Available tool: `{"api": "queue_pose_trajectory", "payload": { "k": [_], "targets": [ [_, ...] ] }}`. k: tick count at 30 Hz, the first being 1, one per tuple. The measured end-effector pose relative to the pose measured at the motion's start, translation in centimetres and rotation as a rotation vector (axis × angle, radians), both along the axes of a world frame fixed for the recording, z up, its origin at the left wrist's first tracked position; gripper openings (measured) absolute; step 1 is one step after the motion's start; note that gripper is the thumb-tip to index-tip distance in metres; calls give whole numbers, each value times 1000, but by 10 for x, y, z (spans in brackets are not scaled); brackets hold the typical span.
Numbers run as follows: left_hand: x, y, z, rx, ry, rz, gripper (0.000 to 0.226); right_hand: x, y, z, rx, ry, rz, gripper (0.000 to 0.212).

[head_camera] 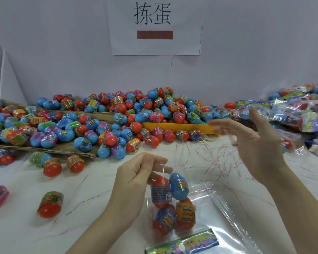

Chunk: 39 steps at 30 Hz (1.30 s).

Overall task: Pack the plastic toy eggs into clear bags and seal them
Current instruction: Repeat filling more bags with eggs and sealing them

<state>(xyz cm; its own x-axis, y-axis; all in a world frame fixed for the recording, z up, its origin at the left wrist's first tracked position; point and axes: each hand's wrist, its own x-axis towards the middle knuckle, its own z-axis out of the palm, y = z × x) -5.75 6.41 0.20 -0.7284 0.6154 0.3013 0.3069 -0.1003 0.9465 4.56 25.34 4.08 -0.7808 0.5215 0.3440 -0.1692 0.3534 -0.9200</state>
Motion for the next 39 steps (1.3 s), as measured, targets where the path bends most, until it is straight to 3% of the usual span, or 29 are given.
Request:
{"api": "queue_pose_trajectory", "payload": {
  "k": [2,4,6,8,10,11,12,14,15,17,19,21,22,24,25,27,29,31,32,35,36,39],
  "targets": [
    [0,0,0,1,-2,-5,35,-6,7,-12,287,-150,-138,41],
    [0,0,0,1,-5,-3,35,-5,8,-22,472,-349,-290,44],
    [0,0,0,-3,-6,-3,35,-4,8,-14,525,-388,-184,54],
    [0,0,0,1,-6,-6,35,1,2,-6,431,-294,-96,54],
    [0,0,0,4,-9,-7,35,6,-1,-7,384,-306,-78,74],
    [0,0,0,6,-9,-5,35,0,-3,-9,107,-254,-135,80],
    [0,0,0,6,-8,-3,35,-5,-7,-7,-28,-186,-304,83],
    [0,0,1,7,-9,-7,35,-10,-10,0,-2,-153,-211,85],
    [0,0,1,13,-7,-6,35,-5,-9,3,261,-263,-197,82],
    [0,-1,0,10,-9,-3,34,-4,-5,3,421,-371,-237,68],
    [0,-1,0,14,-2,-5,34,-7,-9,-6,77,-307,-347,78],
    [0,0,1,16,-3,-5,34,-16,-15,3,-153,-265,-80,110],
    [0,0,1,16,-5,-3,34,-9,-14,4,17,-363,26,116],
    [0,-1,1,15,-3,0,35,-2,0,-4,396,-402,-151,89],
    [-1,-1,1,14,-1,1,35,0,2,-8,312,-337,-304,67],
    [0,-1,1,14,-2,-4,35,-3,-4,-12,397,-318,-278,51],
    [-1,-1,1,21,-14,1,36,-10,-15,-3,78,-254,-6,92],
    [-2,-1,2,38,-54,13,36,-18,-22,0,-23,-358,99,115],
    [-4,-1,3,52,-76,22,37,-20,-26,-2,-69,-440,142,112],
    [-7,-1,3,78,-152,28,37,-23,-32,-11,-4,-498,388,50],
    [-8,-1,3,79,-177,25,38,-22,-32,-14,-3,-491,432,39],
    [-9,0,3,51,-225,11,37,-19,-32,-18,-56,-420,440,31]
  ]
}}
